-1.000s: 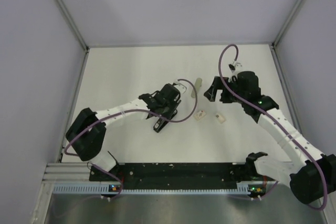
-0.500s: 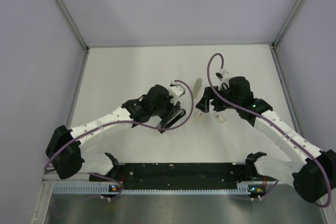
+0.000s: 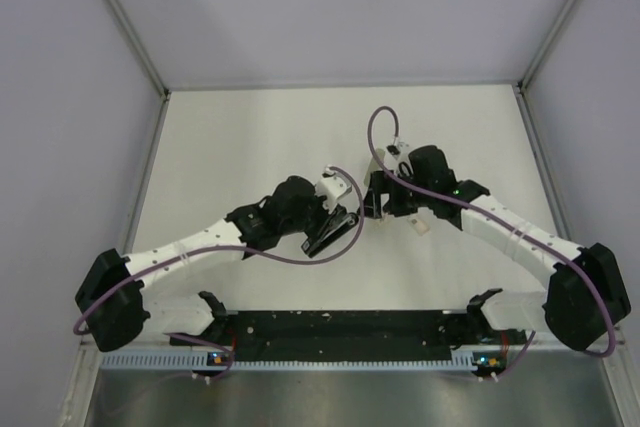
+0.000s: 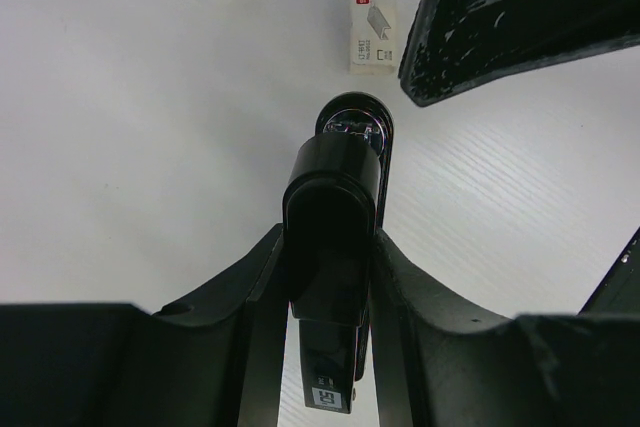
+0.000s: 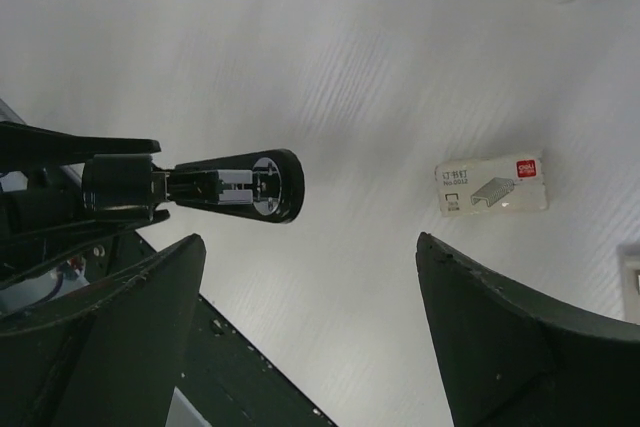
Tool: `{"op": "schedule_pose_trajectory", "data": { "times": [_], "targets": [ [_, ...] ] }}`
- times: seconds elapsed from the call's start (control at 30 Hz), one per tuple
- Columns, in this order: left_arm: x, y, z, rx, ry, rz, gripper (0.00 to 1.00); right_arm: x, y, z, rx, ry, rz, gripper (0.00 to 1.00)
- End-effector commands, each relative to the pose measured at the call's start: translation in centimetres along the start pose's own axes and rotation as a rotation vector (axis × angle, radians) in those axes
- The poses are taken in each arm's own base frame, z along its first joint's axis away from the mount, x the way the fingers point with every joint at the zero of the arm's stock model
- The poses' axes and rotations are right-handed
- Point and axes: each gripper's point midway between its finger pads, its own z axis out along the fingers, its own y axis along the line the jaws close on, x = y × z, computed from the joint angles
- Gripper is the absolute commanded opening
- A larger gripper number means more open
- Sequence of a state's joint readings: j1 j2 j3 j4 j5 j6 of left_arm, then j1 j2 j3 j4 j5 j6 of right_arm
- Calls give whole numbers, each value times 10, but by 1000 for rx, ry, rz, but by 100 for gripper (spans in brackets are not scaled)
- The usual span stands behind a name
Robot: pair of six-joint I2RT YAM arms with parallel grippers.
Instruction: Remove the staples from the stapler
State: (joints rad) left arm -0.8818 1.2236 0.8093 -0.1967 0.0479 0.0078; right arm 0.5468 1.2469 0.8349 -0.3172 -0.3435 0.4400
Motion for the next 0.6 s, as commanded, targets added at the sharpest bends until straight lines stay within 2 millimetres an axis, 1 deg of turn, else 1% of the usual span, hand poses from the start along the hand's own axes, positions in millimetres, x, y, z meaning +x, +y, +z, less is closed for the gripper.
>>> {"op": "schedule_pose_trajectory", "data": {
  "times": [0.0, 0.13, 0.37, 0.53, 0.57],
  "targets": [
    [-51, -6, -8, 22, -200, 41, 0, -27, 33, 1, -87, -58, -27, 86],
    [-54, -8, -10, 25, -217, 52, 0, -25, 37, 5, -86, -46, -30, 86],
    [-61, -8, -16, 26, -249, 54, 0, -20, 33, 12, -73, -24, -18, 86],
    [-64, -12, -19, 43, -264, 52, 0, -21, 35, 13, -74, -24, -23, 86],
    [-70, -13, -20, 45, -291, 54, 0, -20, 34, 13, -72, -24, -21, 86]
  ]
}}
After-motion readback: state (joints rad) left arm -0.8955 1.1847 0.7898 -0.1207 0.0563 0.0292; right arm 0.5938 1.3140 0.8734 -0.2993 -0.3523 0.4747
